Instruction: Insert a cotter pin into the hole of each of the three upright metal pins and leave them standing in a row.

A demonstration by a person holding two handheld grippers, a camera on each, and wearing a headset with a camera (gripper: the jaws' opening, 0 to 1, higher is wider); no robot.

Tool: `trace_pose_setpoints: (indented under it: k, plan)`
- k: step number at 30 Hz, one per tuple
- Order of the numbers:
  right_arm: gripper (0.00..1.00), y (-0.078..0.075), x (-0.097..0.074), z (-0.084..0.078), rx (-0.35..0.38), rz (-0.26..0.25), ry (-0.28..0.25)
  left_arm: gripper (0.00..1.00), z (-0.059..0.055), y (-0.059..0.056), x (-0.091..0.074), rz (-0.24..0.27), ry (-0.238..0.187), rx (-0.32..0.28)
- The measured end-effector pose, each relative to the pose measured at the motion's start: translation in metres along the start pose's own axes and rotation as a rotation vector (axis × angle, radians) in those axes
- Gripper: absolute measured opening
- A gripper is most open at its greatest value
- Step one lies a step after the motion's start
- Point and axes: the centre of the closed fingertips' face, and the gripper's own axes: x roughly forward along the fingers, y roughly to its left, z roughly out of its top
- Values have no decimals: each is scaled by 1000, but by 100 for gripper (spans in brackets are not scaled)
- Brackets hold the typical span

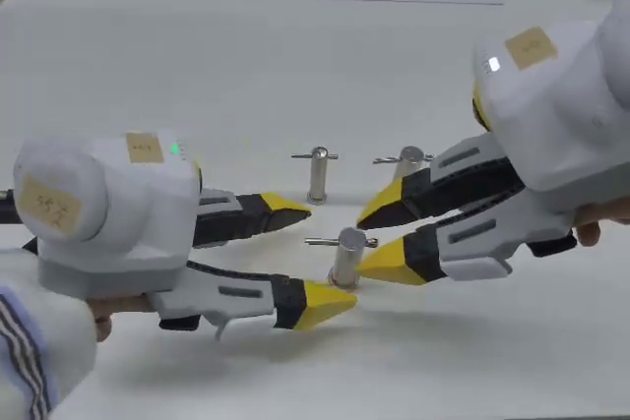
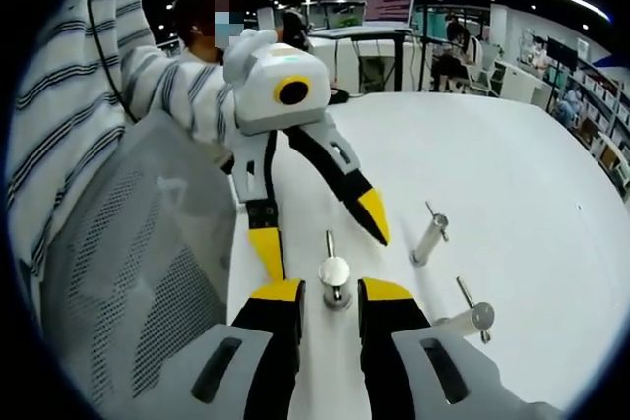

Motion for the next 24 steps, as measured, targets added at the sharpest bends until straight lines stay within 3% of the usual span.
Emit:
trace_pose_setpoints:
  k: [6,16,24]
  plan:
    - [23,1,5,-1,1,-9,-2,88,-14,5,-10,58,36,-16]
    - [23,1,17,3,14,12,-20,100,-35,8,-25,113,75,-103]
    - [22,1,25,1,-7,26,-9,99,-31,12,-34,158,47,-109]
